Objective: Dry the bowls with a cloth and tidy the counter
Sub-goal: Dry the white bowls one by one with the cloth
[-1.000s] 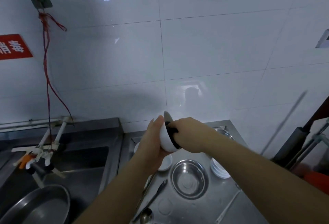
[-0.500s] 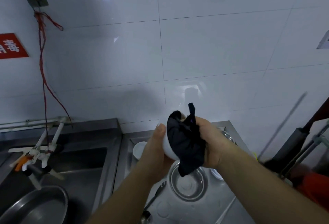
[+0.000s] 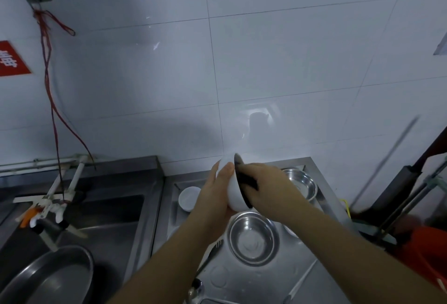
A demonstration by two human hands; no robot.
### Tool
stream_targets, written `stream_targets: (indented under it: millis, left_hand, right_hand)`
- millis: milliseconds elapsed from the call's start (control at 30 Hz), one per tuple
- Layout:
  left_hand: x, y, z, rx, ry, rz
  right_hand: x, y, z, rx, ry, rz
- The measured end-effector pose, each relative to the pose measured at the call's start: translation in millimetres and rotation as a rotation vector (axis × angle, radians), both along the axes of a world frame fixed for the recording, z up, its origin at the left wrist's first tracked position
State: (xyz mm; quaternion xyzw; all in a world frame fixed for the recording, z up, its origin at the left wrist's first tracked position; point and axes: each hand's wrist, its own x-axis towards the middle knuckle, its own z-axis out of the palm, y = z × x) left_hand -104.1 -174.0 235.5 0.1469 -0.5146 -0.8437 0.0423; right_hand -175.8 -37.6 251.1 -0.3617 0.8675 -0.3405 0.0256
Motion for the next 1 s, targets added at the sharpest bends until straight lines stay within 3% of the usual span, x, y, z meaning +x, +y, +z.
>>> stream_targets:
  millis: [100,200,333,433,500,600,633,700,800,900,1000]
  left_hand:
    - [1.9,-1.9,-2.7,-0.061,-0.008,-0.042]
    - [2.4,-2.6,-2.0,-0.078,0.058,-0.103]
    - [6.4,0.4,-6.8,0.055,0.097,-0.142]
    - [7.4,8.3,-11.9,0.184,0.004,-0.043]
    - [4.2,12.4,-16.5,0.199,-0.066,0.023]
    - [1.9,12.1,-19.2,0.134,-0.017,0.095]
    - [1.2,10.7,-18.9,0.074,0.012,0.109]
    - [0.6,6.7,-19.9,-0.049,0.062,0.105]
    - [1.6,3.5,-20.3,-0.198,0.077,0.093]
    - [4.5,-1.0,-23.1,-0.425,0.076,0.024]
    - [4.1,-7.6,-23.2,-0.417,0.101,-0.083]
  right_hand:
    - [-4.1,8.7,18.8,0.174,-0.144,0.088]
    - [-6.7,13.4,30.9,0.106,-0.478,0.040]
    - [6.7,16.0,25.4,-0.411,-1.136,-0.121]
    - [18.8,-0.5,14.9,-0.787,-1.399,-0.259]
    - [19.5,-11.5,10.7,-0.816,-1.263,-0.370]
    - [18.0,-11.1,3.1,-0.399,-0.547,-0.312]
    - [19.3,-9.1,1.1,-0.321,-0.397,-0.243]
    - [20.7,-6.5,0.6,-0.268,-0.311,-0.157]
    - [16.8,-4.5,10.2,-0.152,-0.429,-0.114]
    - [12.0,5.2,18.9,-0.281,-0.891,-0.154]
    - [9.4,14.0,18.1,-0.529,-1.279,-0.265]
